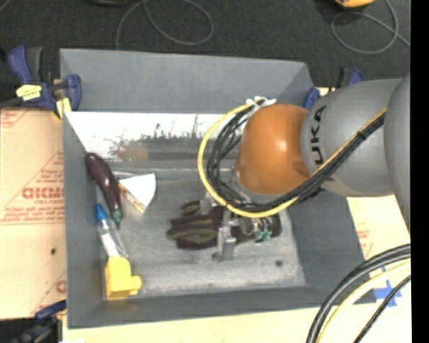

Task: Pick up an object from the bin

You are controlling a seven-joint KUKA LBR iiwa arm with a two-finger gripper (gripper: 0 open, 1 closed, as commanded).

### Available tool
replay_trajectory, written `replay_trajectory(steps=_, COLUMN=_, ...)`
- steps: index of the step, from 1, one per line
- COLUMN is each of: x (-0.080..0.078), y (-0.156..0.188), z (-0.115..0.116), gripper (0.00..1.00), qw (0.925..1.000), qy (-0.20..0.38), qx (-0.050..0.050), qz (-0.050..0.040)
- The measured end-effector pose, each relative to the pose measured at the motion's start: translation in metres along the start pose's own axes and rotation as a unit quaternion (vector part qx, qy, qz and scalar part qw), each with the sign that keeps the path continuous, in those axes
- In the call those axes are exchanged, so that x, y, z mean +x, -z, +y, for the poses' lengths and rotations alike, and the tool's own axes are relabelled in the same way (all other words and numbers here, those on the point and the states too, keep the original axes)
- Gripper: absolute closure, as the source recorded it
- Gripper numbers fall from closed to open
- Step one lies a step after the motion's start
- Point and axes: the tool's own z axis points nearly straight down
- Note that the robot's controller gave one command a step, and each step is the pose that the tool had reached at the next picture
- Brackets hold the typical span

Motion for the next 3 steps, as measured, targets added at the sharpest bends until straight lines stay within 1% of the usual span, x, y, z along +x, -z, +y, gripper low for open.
replay_trajectory(steps=1, x=-0.056, y=-0.066, z=0.013, gripper=1.00, qw=0.9981, qy=0.062, qx=-0.001, qz=-0.0011)
replay_trajectory(steps=2, x=-0.056, y=-0.066, z=0.013, gripper=1.00, qw=0.9981, qy=0.062, qx=-0.002, qz=-0.0011)
replay_trajectory(steps=3, x=-0.049, y=-0.006, z=0.006, gripper=1.00, qw=0.9972, qy=0.075, qx=-0.002, qz=-0.0028)
